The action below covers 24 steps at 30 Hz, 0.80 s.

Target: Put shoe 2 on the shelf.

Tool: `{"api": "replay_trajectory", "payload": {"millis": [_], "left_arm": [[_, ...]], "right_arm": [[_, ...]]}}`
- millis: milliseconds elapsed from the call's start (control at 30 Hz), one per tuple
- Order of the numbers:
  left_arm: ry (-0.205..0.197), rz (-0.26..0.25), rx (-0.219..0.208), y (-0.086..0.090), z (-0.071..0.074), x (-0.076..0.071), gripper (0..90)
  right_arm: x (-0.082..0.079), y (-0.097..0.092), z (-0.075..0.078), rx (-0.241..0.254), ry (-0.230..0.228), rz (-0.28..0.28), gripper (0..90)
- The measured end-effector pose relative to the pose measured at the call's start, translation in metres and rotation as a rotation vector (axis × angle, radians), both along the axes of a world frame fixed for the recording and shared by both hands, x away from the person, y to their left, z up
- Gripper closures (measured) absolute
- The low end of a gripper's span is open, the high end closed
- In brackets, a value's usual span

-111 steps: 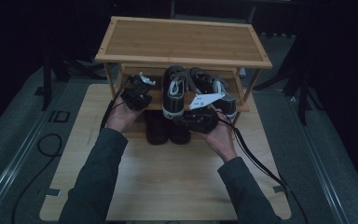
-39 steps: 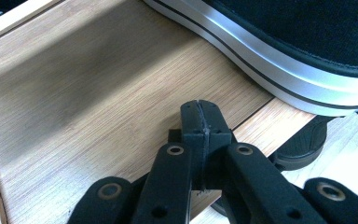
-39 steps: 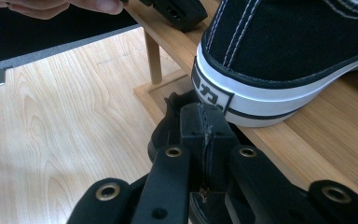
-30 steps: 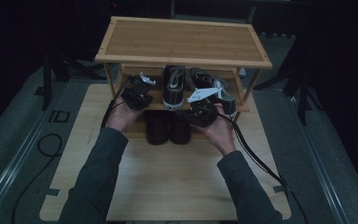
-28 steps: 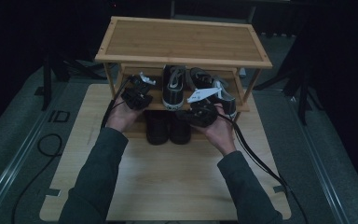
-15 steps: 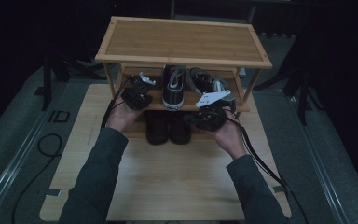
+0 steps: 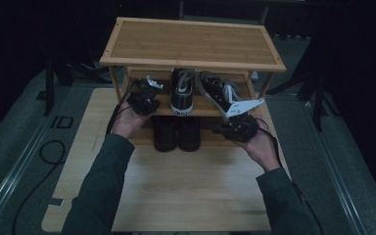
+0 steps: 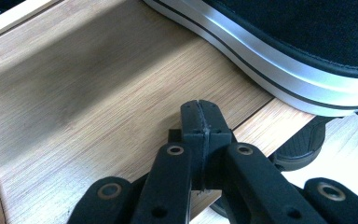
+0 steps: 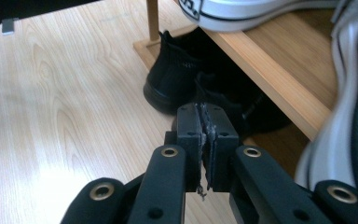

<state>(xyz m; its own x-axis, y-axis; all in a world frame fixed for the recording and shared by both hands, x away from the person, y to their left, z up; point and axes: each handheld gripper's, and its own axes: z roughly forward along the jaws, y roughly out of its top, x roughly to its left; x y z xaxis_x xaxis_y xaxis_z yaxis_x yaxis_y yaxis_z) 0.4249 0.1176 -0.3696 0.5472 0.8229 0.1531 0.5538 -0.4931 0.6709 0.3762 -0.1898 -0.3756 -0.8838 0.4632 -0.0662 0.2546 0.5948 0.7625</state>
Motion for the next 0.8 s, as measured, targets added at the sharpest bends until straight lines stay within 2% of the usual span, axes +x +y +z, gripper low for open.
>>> {"api": "replay_trajectory", "payload": {"millis": [233,400,800], "left_arm": [[-0.001,0.002,-0.005,0.0,0.0,0.0,90.0],[-0.002,0.002,-0.002,0.0,0.0,-0.001,90.0],[-0.001,0.002,-0.005,0.0,0.0,0.0,90.0]], "right_arm": [[-0.002,-0.024,0.0,0.023,0.001,-0.016,88.6],[-0.005,-0.043,-0.001,0.022,-0.005,-0.051,90.0],[-0.005,-0.072,-0.004,0.025,-0.004,-0.106,90.0]]}}
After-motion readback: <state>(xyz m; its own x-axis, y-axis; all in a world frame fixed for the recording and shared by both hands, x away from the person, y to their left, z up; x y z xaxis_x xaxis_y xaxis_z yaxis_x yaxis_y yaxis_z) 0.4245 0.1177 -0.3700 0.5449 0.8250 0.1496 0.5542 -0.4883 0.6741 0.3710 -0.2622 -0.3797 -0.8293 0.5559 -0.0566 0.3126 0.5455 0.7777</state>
